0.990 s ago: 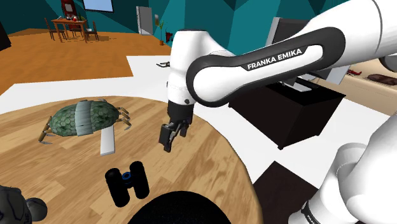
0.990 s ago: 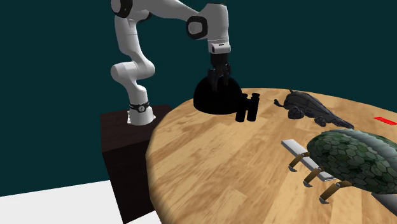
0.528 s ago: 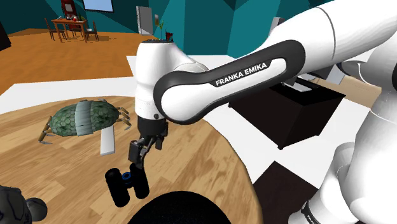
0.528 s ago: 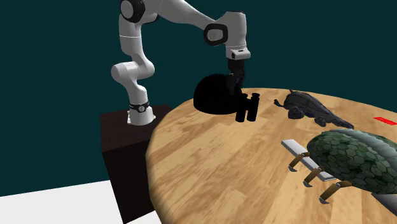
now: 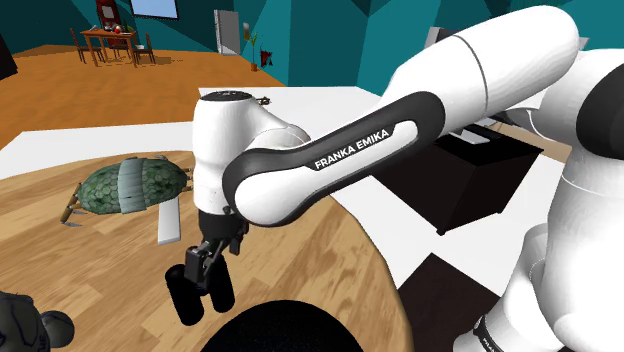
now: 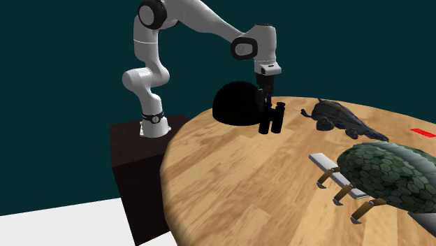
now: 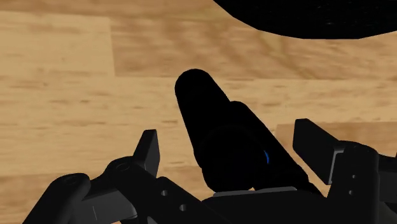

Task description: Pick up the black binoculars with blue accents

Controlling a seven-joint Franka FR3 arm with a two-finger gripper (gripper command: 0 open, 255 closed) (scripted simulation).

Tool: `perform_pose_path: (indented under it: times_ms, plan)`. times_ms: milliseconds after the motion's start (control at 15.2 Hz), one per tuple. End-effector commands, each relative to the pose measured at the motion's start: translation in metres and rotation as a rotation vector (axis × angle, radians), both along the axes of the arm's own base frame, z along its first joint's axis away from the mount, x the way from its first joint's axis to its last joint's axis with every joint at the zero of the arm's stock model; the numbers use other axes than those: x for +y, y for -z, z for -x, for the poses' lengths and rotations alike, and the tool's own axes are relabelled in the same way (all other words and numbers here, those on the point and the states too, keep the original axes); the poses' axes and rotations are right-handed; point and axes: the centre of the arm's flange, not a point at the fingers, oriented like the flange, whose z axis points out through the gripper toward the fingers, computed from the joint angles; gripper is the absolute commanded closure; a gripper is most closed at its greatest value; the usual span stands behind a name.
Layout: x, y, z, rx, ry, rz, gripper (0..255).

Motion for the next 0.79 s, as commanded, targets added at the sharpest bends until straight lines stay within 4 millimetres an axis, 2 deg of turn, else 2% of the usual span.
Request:
perform_pose_path:
  times_ms: [0, 132, 198, 726]
  plan:
    - [0.0001, 0.0098, 0.0001, 0.0, 0.0, 0.0, 0]
    - [0.0001, 0.0128, 0.0001, 0.0, 0.0, 0.0, 0]
    - [-0.0002, 0.0127, 0.0, 0.0, 0.0, 0.0, 255]
    - [-0.0001, 0.0125, -0.0002, 0.0, 0.0, 0.0, 255]
